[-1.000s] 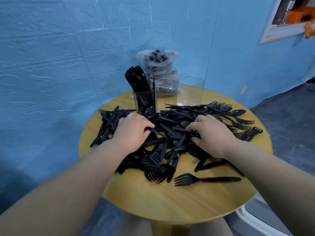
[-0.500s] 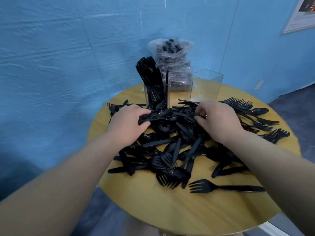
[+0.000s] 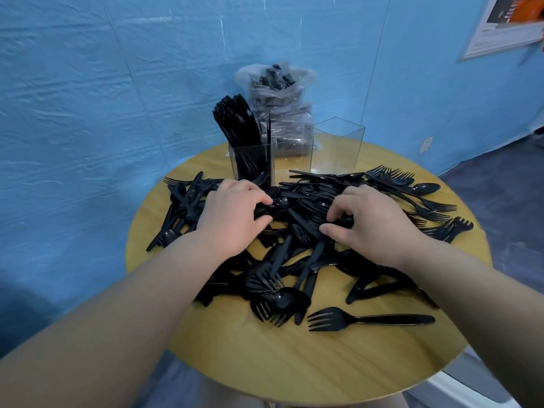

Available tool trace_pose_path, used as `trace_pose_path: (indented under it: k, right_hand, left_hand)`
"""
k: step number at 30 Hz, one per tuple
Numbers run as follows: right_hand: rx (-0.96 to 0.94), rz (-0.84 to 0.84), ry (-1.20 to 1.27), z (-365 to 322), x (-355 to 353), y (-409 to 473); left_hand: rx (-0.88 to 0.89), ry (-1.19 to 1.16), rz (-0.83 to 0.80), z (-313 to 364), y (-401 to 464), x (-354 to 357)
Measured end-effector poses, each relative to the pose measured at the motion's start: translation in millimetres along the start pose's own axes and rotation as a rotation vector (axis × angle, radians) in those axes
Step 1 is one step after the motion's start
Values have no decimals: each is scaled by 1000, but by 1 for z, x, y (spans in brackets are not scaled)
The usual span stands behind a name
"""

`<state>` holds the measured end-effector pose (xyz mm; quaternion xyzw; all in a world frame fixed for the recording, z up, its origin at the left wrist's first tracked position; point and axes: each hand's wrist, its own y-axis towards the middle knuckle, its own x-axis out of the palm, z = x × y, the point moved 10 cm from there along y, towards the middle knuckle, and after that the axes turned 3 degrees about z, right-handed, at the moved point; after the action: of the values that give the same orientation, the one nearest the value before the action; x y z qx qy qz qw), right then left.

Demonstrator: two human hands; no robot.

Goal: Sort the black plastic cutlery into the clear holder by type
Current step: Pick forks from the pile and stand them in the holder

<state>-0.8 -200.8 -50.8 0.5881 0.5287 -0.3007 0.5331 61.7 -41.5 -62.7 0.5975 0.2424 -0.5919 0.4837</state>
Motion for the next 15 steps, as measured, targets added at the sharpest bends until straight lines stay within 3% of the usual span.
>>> trace_pose_path:
  k: [3,8,15]
  right_hand:
    - [-11,-31,2,-3,3,-3]
    - [13,-73,-105,-14,16,2]
    - [73,76,-158,2,0,10]
  left_hand:
    - [1,-46,18,4,-7,-7]
    - [62,-22,-135,28,-20,8]
    - [-38,-13,-34,5,-13,-4]
